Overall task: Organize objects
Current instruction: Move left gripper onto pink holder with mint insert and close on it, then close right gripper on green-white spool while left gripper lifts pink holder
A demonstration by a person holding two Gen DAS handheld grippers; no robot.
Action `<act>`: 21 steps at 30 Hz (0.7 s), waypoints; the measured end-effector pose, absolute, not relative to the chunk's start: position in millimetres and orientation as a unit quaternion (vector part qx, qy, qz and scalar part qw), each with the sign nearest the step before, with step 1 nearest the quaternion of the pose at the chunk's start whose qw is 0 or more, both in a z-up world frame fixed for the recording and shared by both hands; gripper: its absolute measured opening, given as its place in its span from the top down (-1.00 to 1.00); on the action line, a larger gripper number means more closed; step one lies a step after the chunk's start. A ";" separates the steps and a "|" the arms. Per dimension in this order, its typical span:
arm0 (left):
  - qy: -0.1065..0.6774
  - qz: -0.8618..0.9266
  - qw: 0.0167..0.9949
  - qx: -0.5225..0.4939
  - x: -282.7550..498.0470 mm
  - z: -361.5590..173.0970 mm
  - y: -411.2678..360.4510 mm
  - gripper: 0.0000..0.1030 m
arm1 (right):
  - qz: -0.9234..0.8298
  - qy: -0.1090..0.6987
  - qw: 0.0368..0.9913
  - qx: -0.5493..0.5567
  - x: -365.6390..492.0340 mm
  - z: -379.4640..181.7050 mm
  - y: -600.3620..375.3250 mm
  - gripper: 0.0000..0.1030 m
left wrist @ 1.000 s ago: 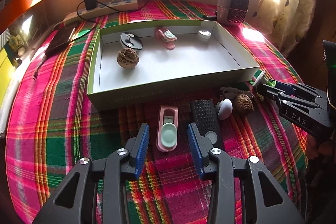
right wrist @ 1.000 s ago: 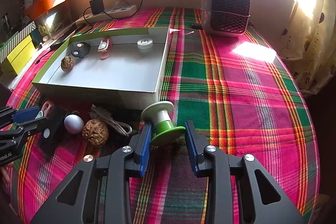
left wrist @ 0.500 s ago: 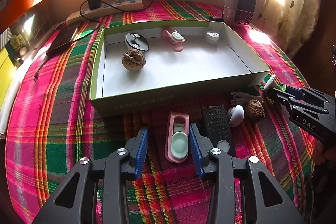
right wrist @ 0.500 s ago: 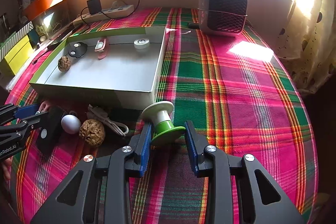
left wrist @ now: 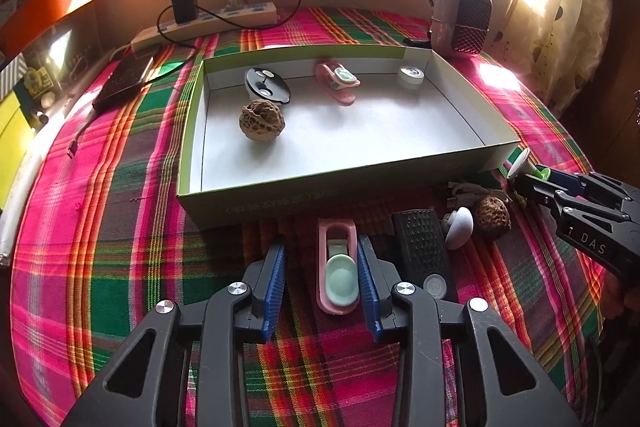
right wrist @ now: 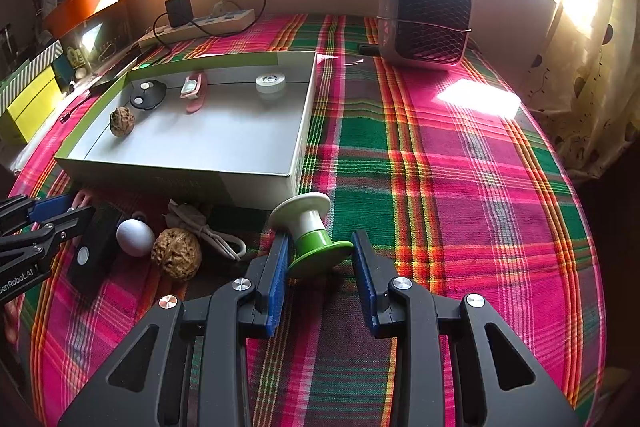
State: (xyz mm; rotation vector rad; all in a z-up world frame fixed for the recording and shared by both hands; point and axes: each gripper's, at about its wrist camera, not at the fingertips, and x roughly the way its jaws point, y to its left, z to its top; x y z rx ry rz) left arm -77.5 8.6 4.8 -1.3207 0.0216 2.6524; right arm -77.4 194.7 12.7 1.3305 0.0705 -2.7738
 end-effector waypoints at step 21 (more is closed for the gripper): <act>0.006 0.895 0.077 -0.439 -77.5 3.6 1.7 0.70 | -0.901 0.023 0.032 0.432 -77.3 12.3 194.0 0.37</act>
